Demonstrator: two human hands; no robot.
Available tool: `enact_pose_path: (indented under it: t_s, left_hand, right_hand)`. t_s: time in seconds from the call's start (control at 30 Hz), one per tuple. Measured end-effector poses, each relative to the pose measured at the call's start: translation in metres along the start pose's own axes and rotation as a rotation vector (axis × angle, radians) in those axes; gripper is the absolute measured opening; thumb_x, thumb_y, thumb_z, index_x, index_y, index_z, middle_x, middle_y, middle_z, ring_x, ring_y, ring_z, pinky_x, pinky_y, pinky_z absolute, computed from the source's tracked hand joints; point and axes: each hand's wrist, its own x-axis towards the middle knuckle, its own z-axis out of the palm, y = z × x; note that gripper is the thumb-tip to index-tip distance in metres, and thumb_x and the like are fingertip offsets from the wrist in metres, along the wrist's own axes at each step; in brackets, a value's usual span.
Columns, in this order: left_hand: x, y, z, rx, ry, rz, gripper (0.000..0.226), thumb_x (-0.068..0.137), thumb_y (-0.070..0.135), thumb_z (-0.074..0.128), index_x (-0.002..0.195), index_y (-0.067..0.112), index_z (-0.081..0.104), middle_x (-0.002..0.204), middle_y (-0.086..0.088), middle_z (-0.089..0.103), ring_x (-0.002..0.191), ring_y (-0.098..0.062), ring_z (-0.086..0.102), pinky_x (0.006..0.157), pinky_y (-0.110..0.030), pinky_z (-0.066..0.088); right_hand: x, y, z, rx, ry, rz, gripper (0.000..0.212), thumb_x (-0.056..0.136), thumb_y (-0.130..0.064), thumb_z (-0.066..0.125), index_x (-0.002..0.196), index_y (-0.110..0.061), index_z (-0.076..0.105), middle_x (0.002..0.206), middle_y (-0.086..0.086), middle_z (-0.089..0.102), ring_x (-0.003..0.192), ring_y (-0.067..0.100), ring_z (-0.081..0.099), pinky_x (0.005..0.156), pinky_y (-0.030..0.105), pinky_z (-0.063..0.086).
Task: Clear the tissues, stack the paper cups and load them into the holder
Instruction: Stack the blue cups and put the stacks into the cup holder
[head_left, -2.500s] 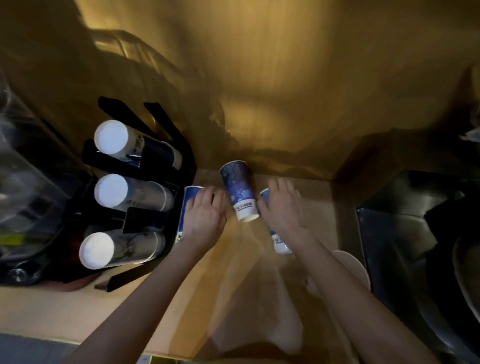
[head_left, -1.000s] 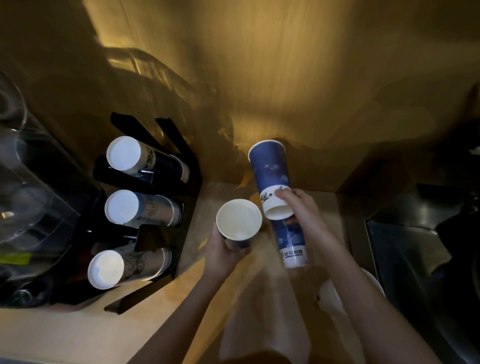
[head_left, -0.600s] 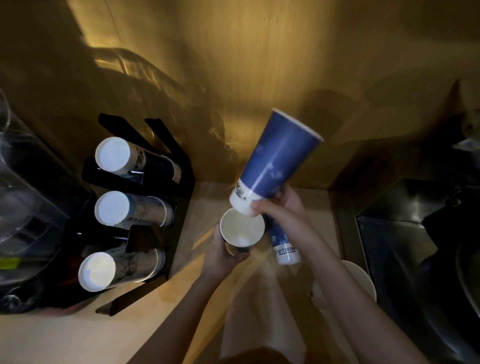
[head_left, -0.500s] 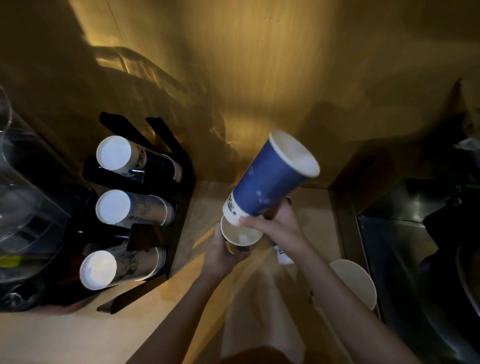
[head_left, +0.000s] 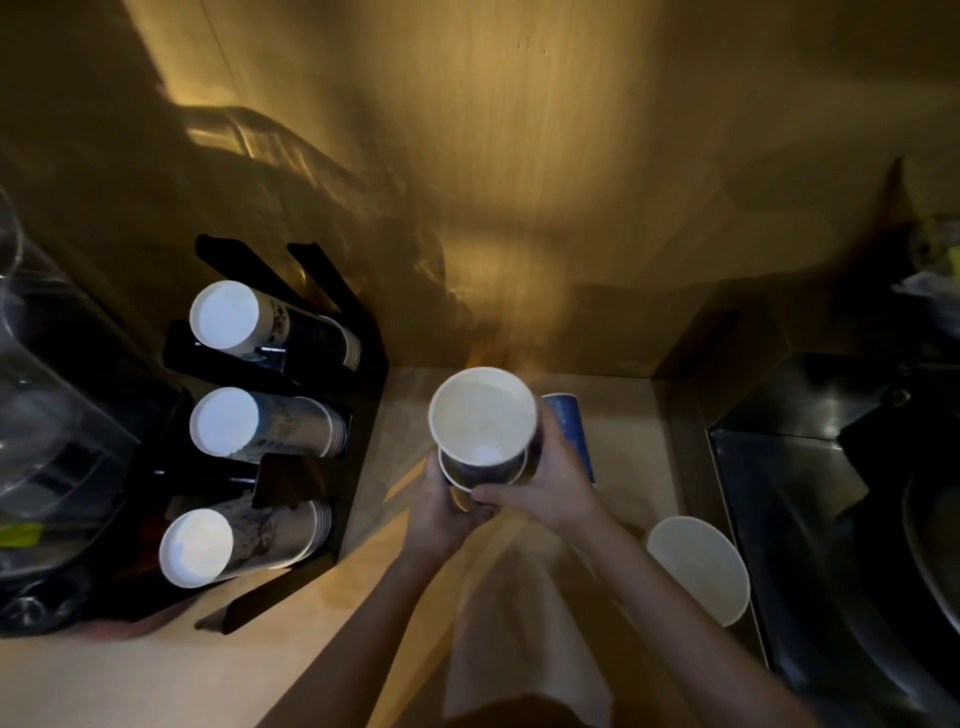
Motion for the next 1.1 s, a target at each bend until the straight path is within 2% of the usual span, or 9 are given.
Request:
enact_pose_path:
  t_s: [0.1,0.2,0.43,0.57,0.7,0.83,0.93,1.03,1.1]
  left_hand:
    - [0.000,0.003,0.000,-0.018,-0.006,-0.016,0.094,0.057,0.010,0.084,0.133,0.007,0.029,0.123,0.003,0.043,0.116,-0.012,0.043,0.081,0.009,0.030]
    - [0.000,0.006,0.001,-0.039,-0.013,-0.041,0.096,0.058,0.011,0.084,0.135,0.011,0.027,0.123,0.005,0.042,0.115,-0.009,0.042,0.080,0.008,0.033]
    - [0.000,0.003,0.001,-0.001,-0.001,-0.053,0.093,0.054,0.012,0.086,0.130,0.011,0.033,0.119,0.006,0.043,0.112,-0.011,0.043,0.089,-0.024,0.039]
    - [0.000,0.003,0.001,0.020,-0.001,-0.063,0.091,0.053,0.012,0.086,0.129,0.009,0.035,0.120,-0.001,0.049,0.110,-0.013,0.046,0.082,-0.013,0.039]
    - [0.000,0.007,-0.001,0.023,-0.002,-0.077,0.092,0.053,0.008,0.085,0.130,0.009,0.034,0.125,-0.005,0.048,0.112,-0.009,0.040,0.086,-0.010,0.032]
    - [0.000,0.012,-0.001,0.025,0.008,-0.089,0.093,0.054,0.008,0.085,0.131,0.009,0.032,0.132,-0.009,0.047,0.113,-0.007,0.038,0.086,-0.010,0.031]
    - [0.000,0.015,-0.001,0.035,0.017,-0.087,0.094,0.054,0.008,0.085,0.131,0.009,0.032,0.129,-0.006,0.046,0.113,-0.007,0.037,0.077,-0.004,0.034]
    - [-0.001,0.015,-0.001,0.017,0.022,-0.100,0.095,0.054,0.007,0.085,0.132,0.010,0.031,0.123,0.002,0.041,0.114,-0.007,0.036,0.079,-0.005,0.032]
    - [-0.001,0.016,-0.001,0.018,0.028,-0.105,0.095,0.054,0.006,0.085,0.132,0.009,0.031,0.120,0.004,0.040,0.113,-0.008,0.037,0.082,-0.005,0.028]
  right_hand:
    - [-0.002,-0.002,-0.003,-0.054,-0.019,0.007,0.111,0.054,-0.021,0.088,0.140,-0.031,0.019,0.123,-0.017,0.044,0.121,0.006,0.041,0.098,0.024,0.037]
    - [-0.005,-0.002,-0.002,-0.162,0.001,-0.003,0.103,0.058,-0.036,0.085,0.140,-0.031,0.022,0.132,-0.011,0.046,0.126,0.012,0.040,0.104,0.033,0.039]
    - [-0.001,0.004,-0.003,-0.607,-0.071,-0.081,0.086,0.072,-0.060,0.063,0.140,-0.024,0.025,0.144,-0.002,0.040,0.133,0.016,0.033,0.110,0.038,0.030]
    - [0.010,-0.006,-0.019,-0.564,-0.187,-0.065,0.068,0.072,-0.053,0.067,0.129,-0.023,0.044,0.127,-0.003,0.056,0.116,0.014,0.049,0.097,0.034,0.041]
    - [0.039,0.003,-0.050,-0.311,-0.155,0.075,0.012,0.084,-0.031,0.062,0.081,-0.020,0.066,0.081,0.000,0.068,0.076,0.012,0.062,0.072,0.030,0.047]
    - [0.069,0.040,-0.065,-0.489,0.088,0.321,0.032,0.080,-0.031,0.065,0.096,-0.003,0.064,0.100,0.019,0.068,0.091,0.032,0.062,0.074,0.035,0.047]
    - [0.075,0.053,-0.058,-0.337,0.020,0.541,0.048,0.073,-0.037,0.072,0.101,0.000,0.062,0.095,0.016,0.065,0.081,0.027,0.061,0.064,0.030,0.046]
    - [0.075,0.064,-0.048,-0.063,-0.037,0.690,0.054,0.064,-0.029,0.080,0.106,-0.002,0.059,0.103,0.017,0.068,0.088,0.031,0.067,0.083,0.043,0.056]
    - [0.074,0.068,-0.046,0.005,-0.069,0.724,0.053,0.065,-0.025,0.080,0.107,-0.001,0.057,0.101,0.018,0.069,0.086,0.031,0.068,0.082,0.045,0.056]
